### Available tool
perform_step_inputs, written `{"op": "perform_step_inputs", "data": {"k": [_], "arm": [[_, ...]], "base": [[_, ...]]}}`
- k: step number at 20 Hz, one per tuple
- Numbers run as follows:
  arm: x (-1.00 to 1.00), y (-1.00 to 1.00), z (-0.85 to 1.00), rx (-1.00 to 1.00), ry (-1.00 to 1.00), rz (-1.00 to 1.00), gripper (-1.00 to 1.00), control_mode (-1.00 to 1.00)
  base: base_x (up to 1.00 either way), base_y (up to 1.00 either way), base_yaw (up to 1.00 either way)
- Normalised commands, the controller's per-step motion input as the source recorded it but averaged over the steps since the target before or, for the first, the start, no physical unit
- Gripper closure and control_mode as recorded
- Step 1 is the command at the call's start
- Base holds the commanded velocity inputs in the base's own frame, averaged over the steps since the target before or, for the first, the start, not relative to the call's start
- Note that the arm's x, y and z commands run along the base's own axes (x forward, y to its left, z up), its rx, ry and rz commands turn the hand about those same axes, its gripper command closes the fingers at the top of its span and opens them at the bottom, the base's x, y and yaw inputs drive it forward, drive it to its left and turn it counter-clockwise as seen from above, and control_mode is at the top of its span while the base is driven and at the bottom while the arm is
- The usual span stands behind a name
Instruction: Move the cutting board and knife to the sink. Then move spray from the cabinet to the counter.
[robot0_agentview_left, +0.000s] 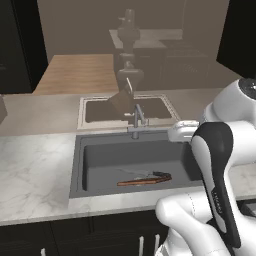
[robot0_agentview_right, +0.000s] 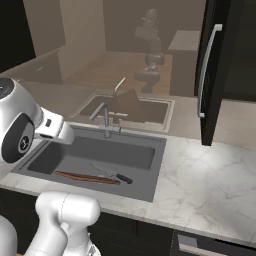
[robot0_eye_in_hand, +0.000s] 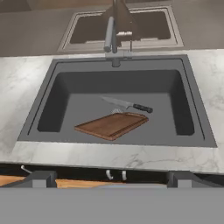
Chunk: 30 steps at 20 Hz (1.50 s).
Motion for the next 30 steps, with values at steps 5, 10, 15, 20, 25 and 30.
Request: {"op": "perform_step_inputs", "data": {"k": [5, 10, 15, 20, 25, 30], "arm": [[-0.45, -0.01, 0.05, 0.00, -0.02, 0.01, -1.00, -1.00], [0.00, 0.00, 0.00, 0.00, 0.00, 0.00, -1.00, 1.00], [0.00, 0.00, 0.00, 0.00, 0.00, 0.00, -1.00, 1.00], [0.00, 0.00, 0.00, 0.00, 0.00, 0.00, -1.00, 1.00], [0.00, 0.00, 0.00, 0.00, 0.00, 0.00, -1.00, 1.00], [0.00, 0.00, 0.00, 0.00, 0.00, 0.00, -1.00, 1.00]], "base": [[0.00, 0.00, 0.00], [-0.95, -0.34, 0.02], [-1.00, -0.35, 0.00], [-0.81, -0.56, 0.00], [-0.19, -0.69, -0.05], [0.00, -0.87, -0.03]]}}
